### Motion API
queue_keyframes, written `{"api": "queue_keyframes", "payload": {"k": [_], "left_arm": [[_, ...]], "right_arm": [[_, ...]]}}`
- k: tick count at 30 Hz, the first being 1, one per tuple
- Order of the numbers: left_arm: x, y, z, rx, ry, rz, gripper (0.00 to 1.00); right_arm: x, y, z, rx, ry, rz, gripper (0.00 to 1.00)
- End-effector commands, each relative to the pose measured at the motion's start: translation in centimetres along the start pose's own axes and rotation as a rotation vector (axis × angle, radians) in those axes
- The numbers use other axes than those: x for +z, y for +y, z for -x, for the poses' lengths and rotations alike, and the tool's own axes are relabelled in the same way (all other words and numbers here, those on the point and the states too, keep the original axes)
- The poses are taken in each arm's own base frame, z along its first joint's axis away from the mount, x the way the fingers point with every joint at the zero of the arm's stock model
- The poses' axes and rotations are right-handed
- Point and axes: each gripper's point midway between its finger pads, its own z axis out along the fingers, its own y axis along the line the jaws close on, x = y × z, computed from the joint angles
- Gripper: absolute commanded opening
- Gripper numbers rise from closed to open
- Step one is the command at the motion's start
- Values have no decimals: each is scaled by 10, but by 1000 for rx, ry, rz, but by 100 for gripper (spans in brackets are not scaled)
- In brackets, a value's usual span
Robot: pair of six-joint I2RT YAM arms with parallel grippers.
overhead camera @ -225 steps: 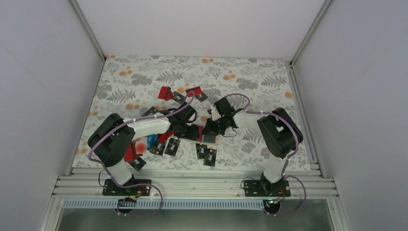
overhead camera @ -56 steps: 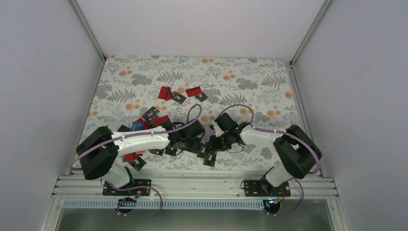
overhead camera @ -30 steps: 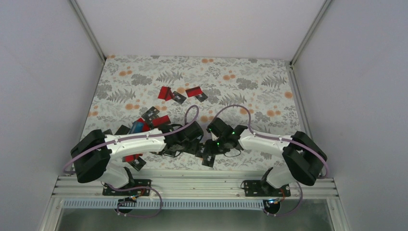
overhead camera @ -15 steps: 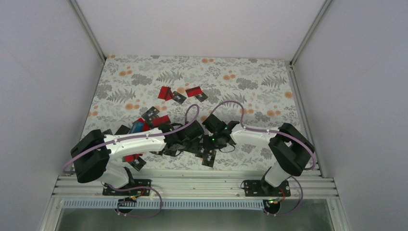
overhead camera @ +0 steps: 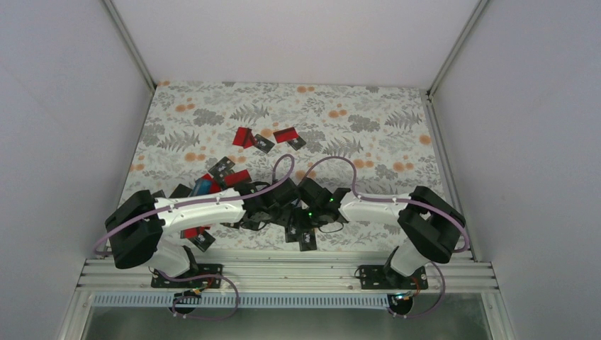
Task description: Put the credit cards into the card holder
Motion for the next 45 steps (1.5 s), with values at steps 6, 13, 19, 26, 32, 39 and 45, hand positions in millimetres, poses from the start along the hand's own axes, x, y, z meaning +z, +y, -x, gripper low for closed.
{"api": "queue_keyframes", "payload": {"k": [6, 13, 19, 26, 32, 39, 45], "left_arm": [[1, -6, 4, 5, -17, -21, 53], [1, -9, 7, 21, -20, -21, 53], [5, -16, 9, 33, -20, -49, 53], [19, -39, 7, 73, 11, -143, 51], [26, -64, 9, 117, 35, -239, 49], [34, -75, -1, 158, 86, -280, 44], [38, -74, -14, 164, 117, -295, 40]], "right_arm": [[1, -34, -45, 41, 137, -159, 39], [5, -34, -49, 44, 162, -156, 39], [-22, -22, -21, 81, 38, -118, 42], [-54, -32, -39, 211, 21, 2, 49], [-60, -23, -85, 266, 142, 178, 54], [-50, -23, -107, 286, 211, 253, 55], [-39, -22, -108, 322, 209, 291, 54]]}}
